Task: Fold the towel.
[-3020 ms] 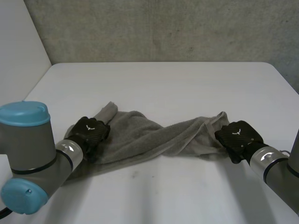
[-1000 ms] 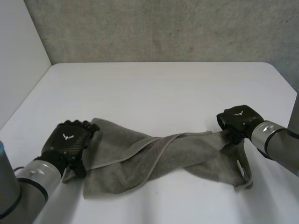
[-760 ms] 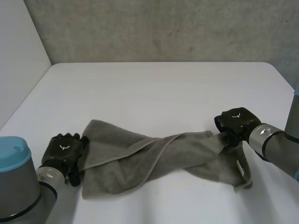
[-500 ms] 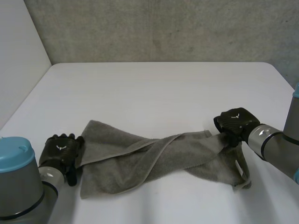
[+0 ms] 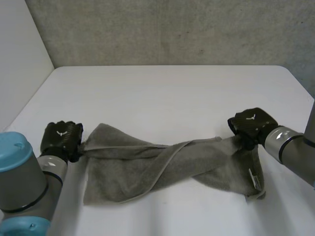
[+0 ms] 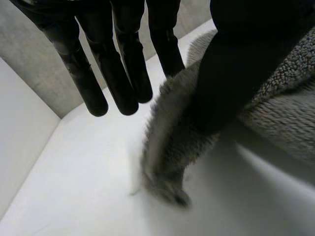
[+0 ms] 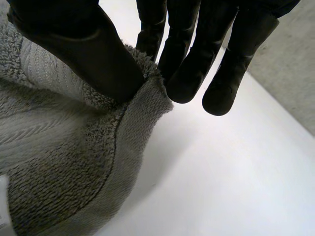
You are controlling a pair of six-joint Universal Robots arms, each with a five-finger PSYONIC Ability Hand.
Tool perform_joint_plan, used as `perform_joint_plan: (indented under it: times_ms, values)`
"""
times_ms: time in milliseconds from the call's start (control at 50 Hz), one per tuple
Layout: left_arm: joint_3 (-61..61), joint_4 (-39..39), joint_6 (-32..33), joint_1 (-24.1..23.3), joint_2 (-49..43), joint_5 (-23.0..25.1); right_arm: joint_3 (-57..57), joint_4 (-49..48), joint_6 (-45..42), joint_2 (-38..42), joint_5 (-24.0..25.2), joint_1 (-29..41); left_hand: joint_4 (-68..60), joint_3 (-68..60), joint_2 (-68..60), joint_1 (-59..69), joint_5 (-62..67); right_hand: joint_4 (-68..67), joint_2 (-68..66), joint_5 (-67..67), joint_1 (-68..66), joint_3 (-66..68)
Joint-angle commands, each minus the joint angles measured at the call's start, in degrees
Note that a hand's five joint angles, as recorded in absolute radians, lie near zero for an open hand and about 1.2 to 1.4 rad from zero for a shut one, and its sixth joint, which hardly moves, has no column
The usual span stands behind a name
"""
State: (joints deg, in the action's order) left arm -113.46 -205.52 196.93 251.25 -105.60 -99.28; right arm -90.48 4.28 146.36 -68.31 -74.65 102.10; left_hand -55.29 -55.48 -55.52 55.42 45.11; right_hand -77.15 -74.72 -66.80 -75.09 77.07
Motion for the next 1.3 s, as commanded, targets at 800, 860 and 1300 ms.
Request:
perform_joint_plan:
  times_ms: [800,860,1300]
  values:
    - [52.59,30.26,-18.07,6.53,-2.15,11.03,10.69,-12.21,-4.92,-2.97,-3.94,7.59,-24.71,-24.52,-24.48,24.58,24.89,-2.85,-5.28,-3.20,-4.91,2.93]
    - [43.81,30.27,-17.98,6.36,-1.89,11.12,6.30,-10.35,-8.00,-1.13,-1.30,7.51,-24.71,-24.52,-24.48,24.58,24.89,-2.85,-5.28,-3.20,-4.91,2.93]
    - [11.60,23.50,-16.84,4.34,10.49,16.75,-12.08,-6.93,-23.13,-1.81,-1.29,5.32,-24.71,-24.52,-24.48,24.58,24.89,-2.85,-5.28,-3.20,-4.91,2.93]
